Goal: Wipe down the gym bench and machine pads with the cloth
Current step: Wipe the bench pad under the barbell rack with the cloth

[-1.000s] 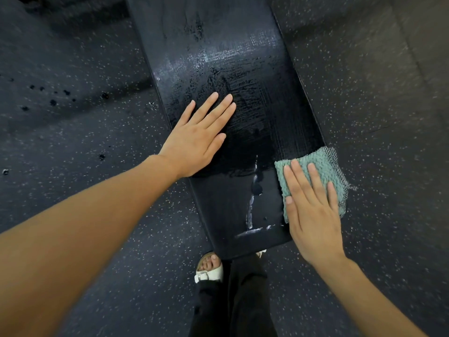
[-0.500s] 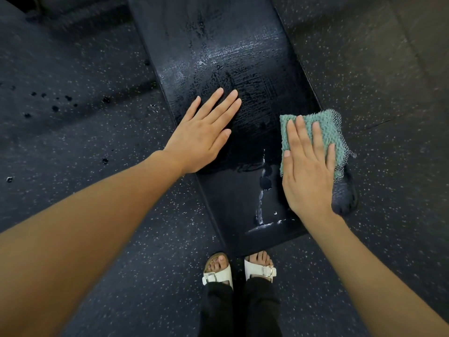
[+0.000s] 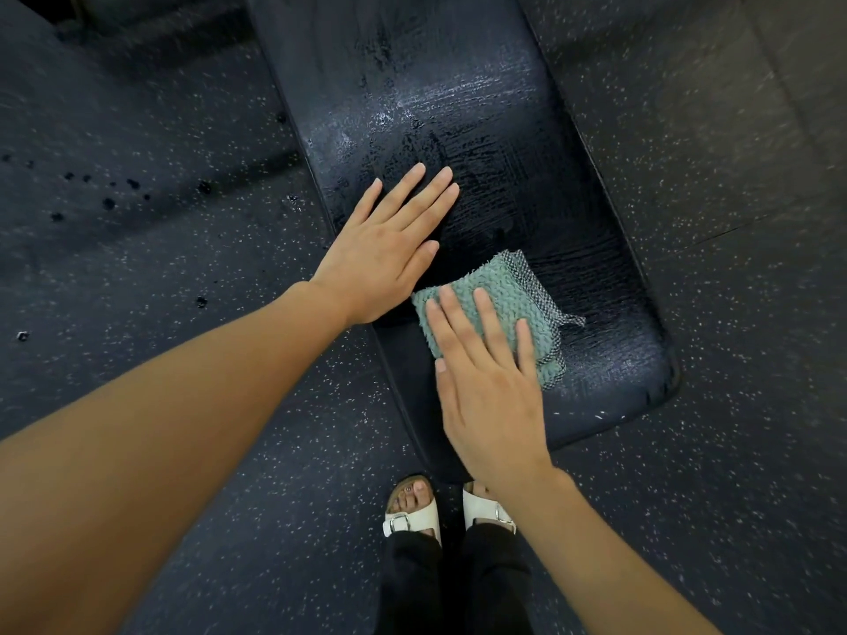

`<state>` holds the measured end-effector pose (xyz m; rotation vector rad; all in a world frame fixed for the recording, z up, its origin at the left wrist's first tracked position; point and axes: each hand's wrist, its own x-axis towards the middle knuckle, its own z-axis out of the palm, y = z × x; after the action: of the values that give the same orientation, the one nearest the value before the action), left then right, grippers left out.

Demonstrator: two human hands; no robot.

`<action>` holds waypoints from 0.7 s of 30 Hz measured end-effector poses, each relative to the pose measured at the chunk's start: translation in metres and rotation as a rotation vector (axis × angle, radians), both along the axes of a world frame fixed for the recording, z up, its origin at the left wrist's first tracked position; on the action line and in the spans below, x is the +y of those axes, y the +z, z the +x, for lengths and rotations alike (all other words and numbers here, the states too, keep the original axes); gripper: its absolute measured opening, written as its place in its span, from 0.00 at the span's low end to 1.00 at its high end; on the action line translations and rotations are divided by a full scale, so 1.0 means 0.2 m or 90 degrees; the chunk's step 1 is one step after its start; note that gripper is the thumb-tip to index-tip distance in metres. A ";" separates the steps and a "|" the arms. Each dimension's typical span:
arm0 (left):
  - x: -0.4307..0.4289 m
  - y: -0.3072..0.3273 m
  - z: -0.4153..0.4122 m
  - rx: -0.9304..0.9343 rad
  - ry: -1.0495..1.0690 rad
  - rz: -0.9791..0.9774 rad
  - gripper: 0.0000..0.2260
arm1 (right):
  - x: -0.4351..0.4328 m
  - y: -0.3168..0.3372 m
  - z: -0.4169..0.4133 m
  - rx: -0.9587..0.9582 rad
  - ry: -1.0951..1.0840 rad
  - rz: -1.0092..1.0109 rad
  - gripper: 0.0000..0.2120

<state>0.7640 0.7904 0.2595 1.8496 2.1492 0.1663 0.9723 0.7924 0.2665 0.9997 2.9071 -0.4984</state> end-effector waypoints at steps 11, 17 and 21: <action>-0.01 0.00 -0.04 -0.005 -0.025 -0.011 0.25 | 0.36 -0.03 0.14 -0.048 -0.030 0.034 0.25; -0.01 0.00 -0.07 -0.003 -0.057 -0.019 0.26 | 0.21 -0.02 0.01 0.030 -0.180 -0.012 0.25; 0.00 0.00 -0.09 0.016 -0.080 -0.022 0.26 | 0.09 -0.01 -0.04 0.026 -0.151 -0.022 0.25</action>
<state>0.7450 0.7895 0.2600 1.9701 2.0303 0.0784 0.9649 0.8112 0.2643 1.3537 2.8173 -0.5818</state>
